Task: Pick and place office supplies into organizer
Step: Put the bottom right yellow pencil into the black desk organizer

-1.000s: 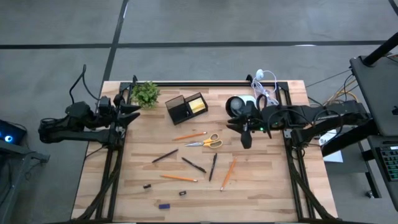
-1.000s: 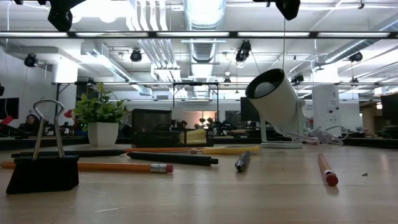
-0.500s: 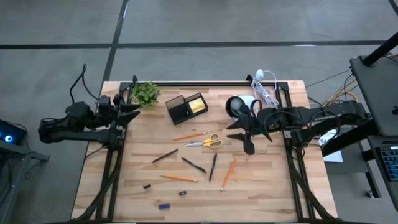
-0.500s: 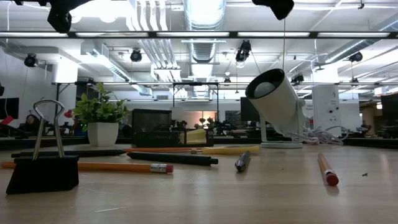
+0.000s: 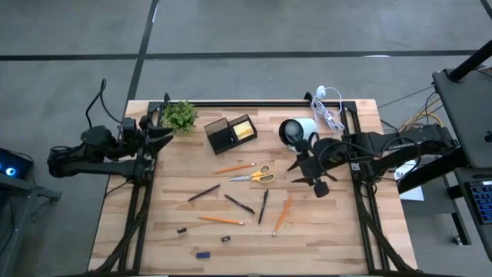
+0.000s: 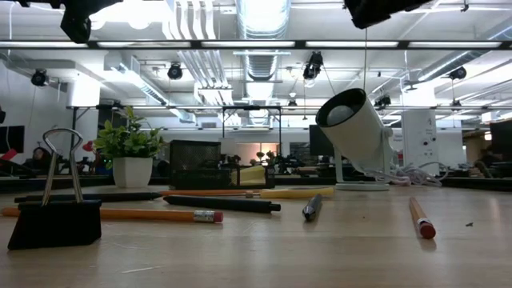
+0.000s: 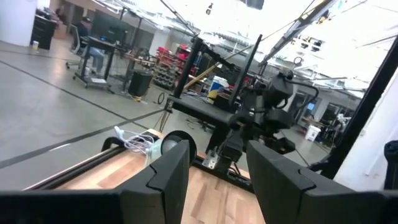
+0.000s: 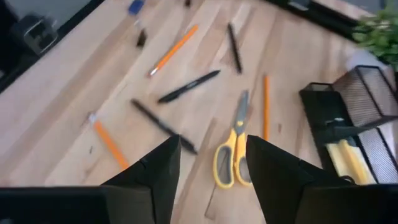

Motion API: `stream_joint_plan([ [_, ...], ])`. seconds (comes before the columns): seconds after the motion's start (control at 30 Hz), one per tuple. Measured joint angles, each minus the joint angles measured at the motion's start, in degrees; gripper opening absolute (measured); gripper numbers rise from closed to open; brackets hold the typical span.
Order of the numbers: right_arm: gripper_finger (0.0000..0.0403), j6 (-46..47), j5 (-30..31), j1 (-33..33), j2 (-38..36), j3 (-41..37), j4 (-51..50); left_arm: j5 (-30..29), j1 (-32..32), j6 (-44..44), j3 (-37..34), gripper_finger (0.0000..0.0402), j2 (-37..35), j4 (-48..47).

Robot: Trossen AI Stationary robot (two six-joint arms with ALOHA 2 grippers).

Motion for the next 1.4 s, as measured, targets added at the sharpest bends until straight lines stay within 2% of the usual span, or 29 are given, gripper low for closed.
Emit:
stream_joint_plan([
  [0.3, 0.0175, -1.58, -2.18, 1.07, 1.30, 0.20, -2.59, -1.11, 0.01, 0.00, 0.00, 0.0146, 0.00, 0.00],
  [0.43, 0.0183, -4.20, -5.79, 4.21, 5.01, 0.20, -4.49, -1.24, -0.01, 0.01, 0.00, 0.0146, 0.04, 0.00],
  [0.6, 0.0187, -2.24, -6.16, 6.33, 10.44, 0.85, -5.68, -1.37, 0.00, 0.01, 0.00, 0.0146, 0.07, 0.00],
  [0.77, 0.0179, -3.05, -6.45, 7.63, 16.40, 6.25, -7.20, -1.53, 0.00, 0.02, 0.00, 0.0146, 0.08, 0.00],
  [0.9, 0.0172, -7.02, -6.05, 8.13, 23.27, 11.73, -15.53, -1.82, -0.01, 0.02, 0.00, 0.0146, 0.09, -0.01],
  [1.17, 0.0169, -6.84, -6.03, 8.22, 36.59, 21.38, -23.31, -2.68, 0.01, 0.15, 0.00, 0.0146, 0.07, -0.06],
  [1.33, 0.0168, -7.06, -5.88, 9.02, 40.74, 25.41, -23.27, -2.79, -0.01, 0.15, 0.00, 0.0146, 0.04, -0.07],
  [1.4, 0.0167, -8.14, -3.36, 9.74, 41.38, 26.38, -23.06, -2.77, -0.01, 0.14, 0.00, 0.0146, 0.04, -0.07],
])
